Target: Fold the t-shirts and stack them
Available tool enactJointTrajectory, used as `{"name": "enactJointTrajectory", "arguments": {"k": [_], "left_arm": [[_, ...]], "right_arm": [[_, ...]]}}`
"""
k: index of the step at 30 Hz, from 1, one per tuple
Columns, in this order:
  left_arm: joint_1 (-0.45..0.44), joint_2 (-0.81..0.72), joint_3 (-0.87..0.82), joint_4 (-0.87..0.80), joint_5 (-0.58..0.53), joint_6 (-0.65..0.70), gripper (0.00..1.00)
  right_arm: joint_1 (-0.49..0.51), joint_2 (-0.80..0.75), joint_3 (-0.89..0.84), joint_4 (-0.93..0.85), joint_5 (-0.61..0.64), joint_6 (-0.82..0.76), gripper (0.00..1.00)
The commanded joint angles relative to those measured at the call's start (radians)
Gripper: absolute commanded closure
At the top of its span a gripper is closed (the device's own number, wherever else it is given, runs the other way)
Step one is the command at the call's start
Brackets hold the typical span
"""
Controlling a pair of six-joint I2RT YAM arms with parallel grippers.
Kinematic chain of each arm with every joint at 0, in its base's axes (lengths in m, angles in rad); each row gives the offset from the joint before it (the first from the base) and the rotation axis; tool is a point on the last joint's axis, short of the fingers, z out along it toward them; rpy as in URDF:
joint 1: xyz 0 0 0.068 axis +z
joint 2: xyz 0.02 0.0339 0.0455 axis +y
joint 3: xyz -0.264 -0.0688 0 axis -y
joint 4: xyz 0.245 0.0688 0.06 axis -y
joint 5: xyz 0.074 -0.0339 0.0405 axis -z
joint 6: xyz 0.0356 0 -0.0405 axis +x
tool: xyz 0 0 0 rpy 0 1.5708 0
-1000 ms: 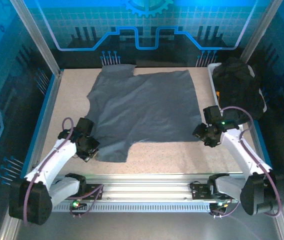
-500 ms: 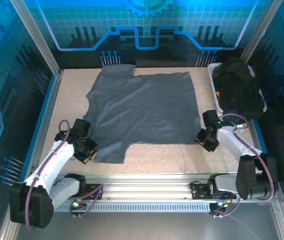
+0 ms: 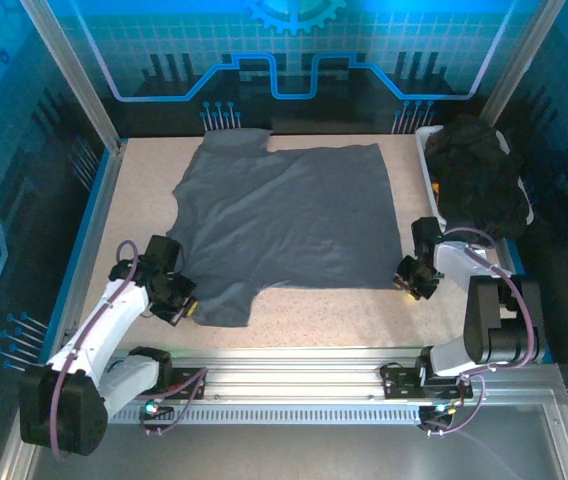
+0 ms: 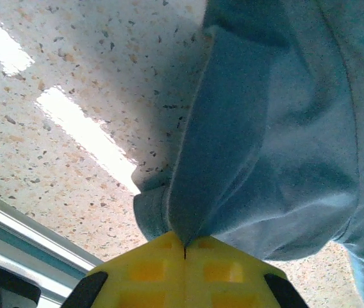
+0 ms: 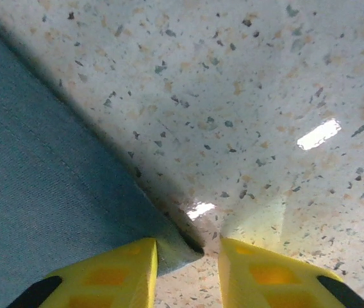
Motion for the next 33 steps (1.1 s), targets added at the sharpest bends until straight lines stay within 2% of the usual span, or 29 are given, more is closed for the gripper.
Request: {"name": "enactJointTrajectory", "arguments": {"k": [1, 9, 18, 25, 27, 29, 33], "left_arm": [[0.011, 0.005, 0.032, -0.007, 0.025, -0.017, 1.00], [0.010, -0.041, 0.040, -0.051, 0.039, -0.064, 1.00], [0.005, -0.303, -0.003, -0.238, 0.031, -0.275, 1.00], [-0.035, -0.429, -0.043, -0.365, 0.066, -0.313, 1.00], [-0.049, -0.431, -0.046, -0.353, 0.059, -0.303, 1.00], [-0.049, -0.402, -0.050, -0.270, 0.075, -0.274, 1.00], [-0.051, -0.252, -0.003, -0.086, 0.084, -0.208, 1.00]], "right_arm": [[-0.005, 0.030, 0.022, 0.061, -0.059, 0.000, 0.75], [0.004, -0.007, 0.015, 0.033, -0.029, 0.012, 1.00], [0.063, -0.179, 0.011, -0.179, 0.076, 0.059, 1.00], [0.116, -0.352, -0.059, -0.337, 0.091, 0.134, 1.00], [0.122, -0.383, -0.078, -0.328, 0.076, 0.138, 1.00], [0.123, -0.379, -0.080, -0.299, 0.056, 0.126, 1.00], [0.123, -0.316, -0.033, -0.280, 0.056, 0.110, 1.00]]}}
